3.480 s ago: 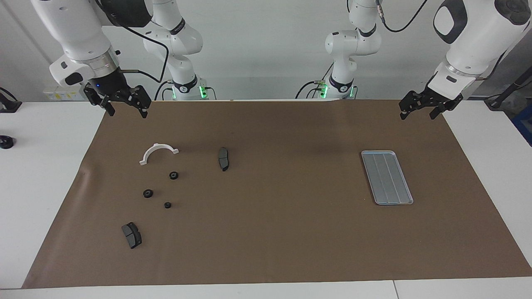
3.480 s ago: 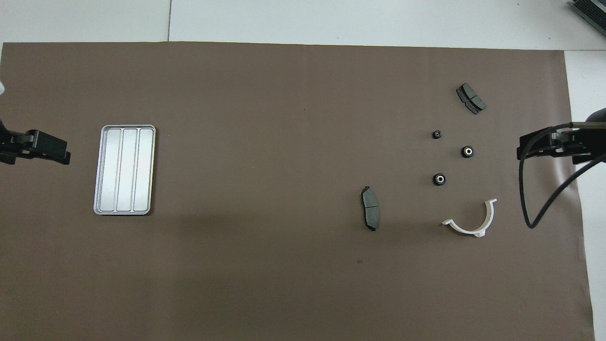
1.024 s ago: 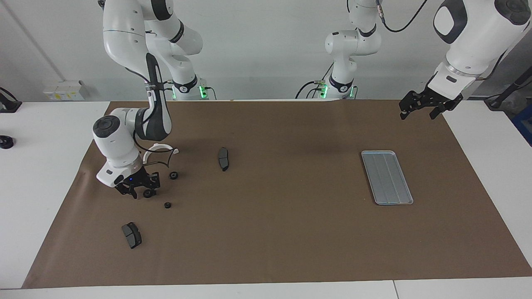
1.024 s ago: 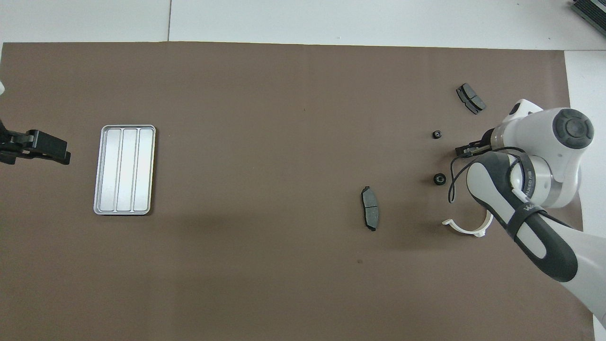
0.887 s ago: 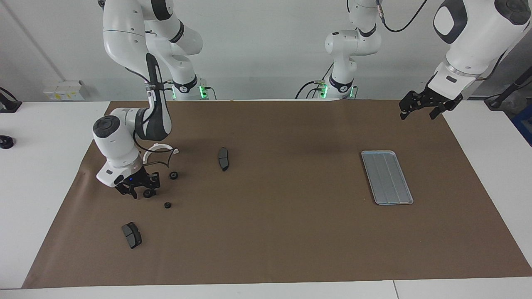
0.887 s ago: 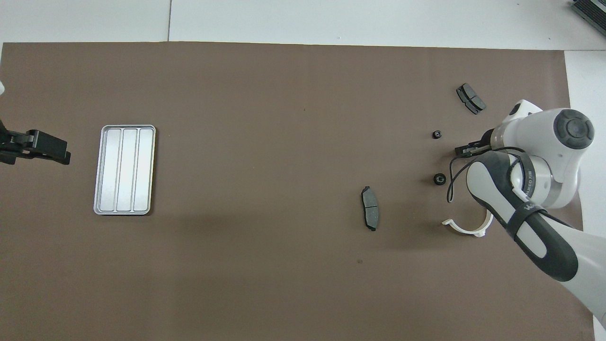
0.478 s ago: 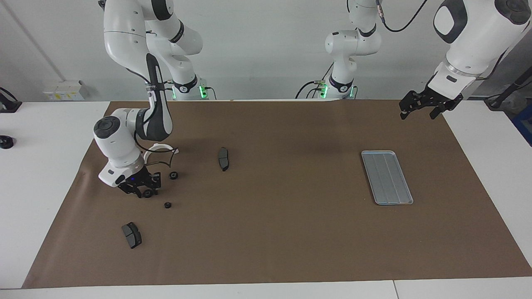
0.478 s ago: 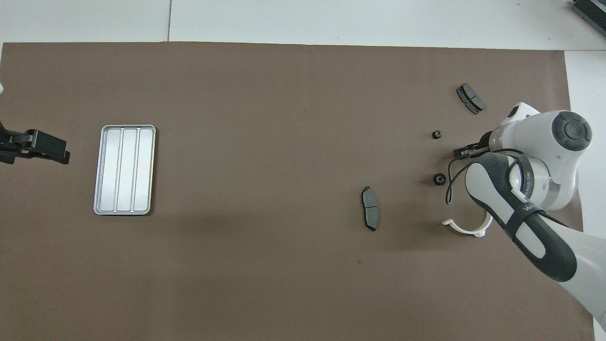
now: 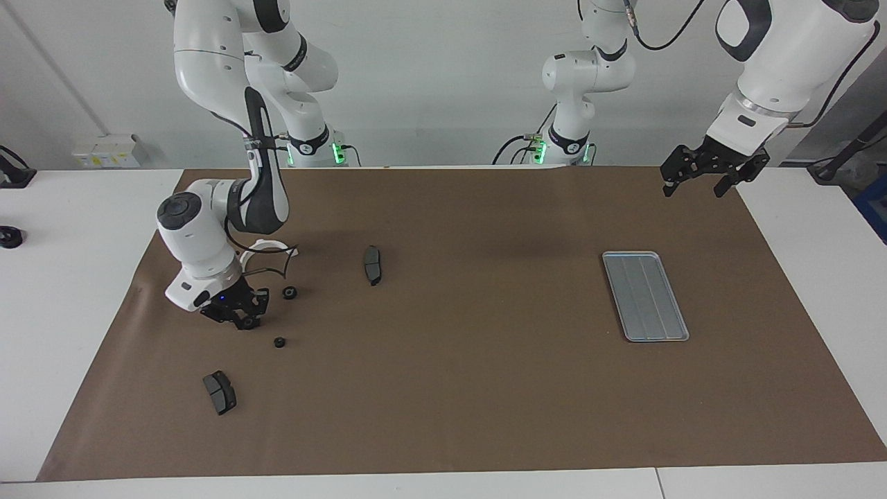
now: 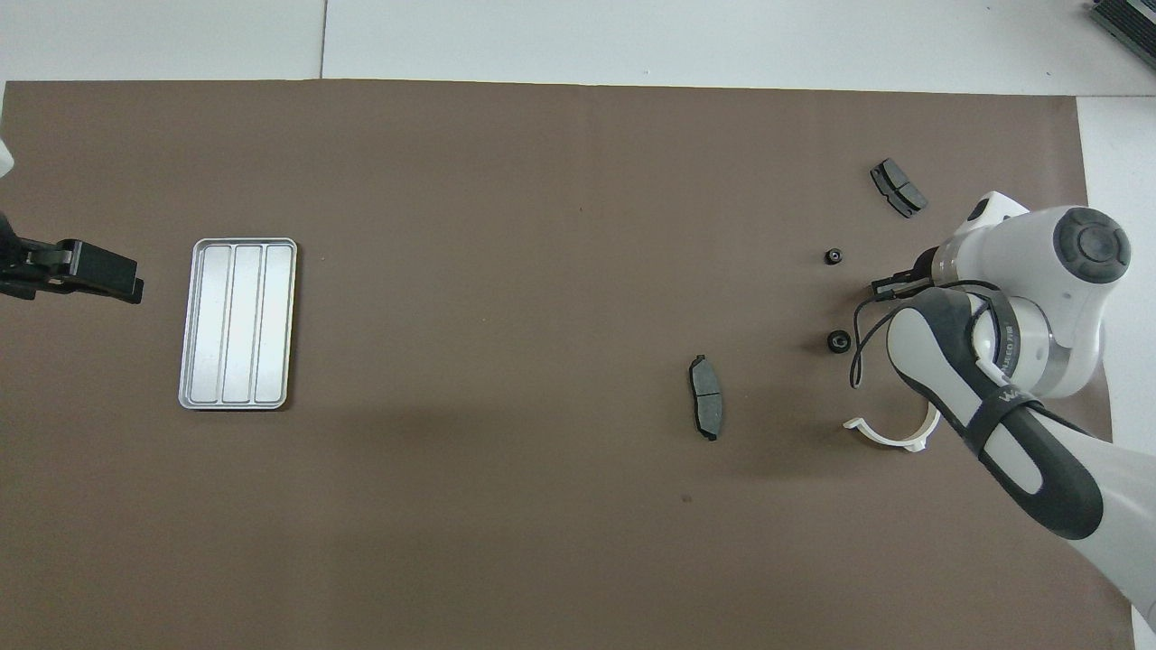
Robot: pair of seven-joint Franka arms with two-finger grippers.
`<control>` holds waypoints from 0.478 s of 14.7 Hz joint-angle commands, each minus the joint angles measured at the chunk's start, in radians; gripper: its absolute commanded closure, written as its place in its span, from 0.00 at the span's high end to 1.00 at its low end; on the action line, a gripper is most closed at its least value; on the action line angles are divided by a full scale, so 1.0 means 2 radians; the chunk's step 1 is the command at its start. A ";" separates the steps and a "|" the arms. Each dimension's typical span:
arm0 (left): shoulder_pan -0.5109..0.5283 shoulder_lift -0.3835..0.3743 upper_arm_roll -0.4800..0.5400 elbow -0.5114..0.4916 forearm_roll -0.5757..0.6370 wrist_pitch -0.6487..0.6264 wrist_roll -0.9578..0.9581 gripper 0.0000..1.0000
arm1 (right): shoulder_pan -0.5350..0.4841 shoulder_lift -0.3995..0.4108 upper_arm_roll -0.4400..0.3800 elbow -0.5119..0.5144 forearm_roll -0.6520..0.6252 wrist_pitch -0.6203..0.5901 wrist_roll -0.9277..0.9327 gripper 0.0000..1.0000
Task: Pick bearing gear from pile to tray
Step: 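Close the right gripper on the black bearing and lift it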
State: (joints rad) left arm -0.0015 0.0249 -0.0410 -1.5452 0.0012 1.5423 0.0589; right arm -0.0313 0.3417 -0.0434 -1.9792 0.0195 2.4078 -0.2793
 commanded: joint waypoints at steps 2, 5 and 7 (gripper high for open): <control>0.019 -0.009 -0.016 -0.003 0.006 0.000 0.002 1.00 | 0.021 -0.033 0.016 0.086 0.008 -0.141 0.094 0.00; 0.019 -0.009 -0.016 -0.007 0.006 0.004 0.000 1.00 | 0.082 -0.033 0.022 0.127 0.007 -0.169 0.227 0.00; 0.020 -0.013 -0.014 -0.011 0.006 0.000 0.001 1.00 | 0.134 -0.028 0.023 0.136 0.007 -0.148 0.319 0.00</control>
State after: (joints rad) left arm 0.0151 0.0213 -0.0517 -1.5450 0.0012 1.5415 0.0589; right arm 0.1598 0.2569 0.0009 -1.7359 0.0223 2.0874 0.2095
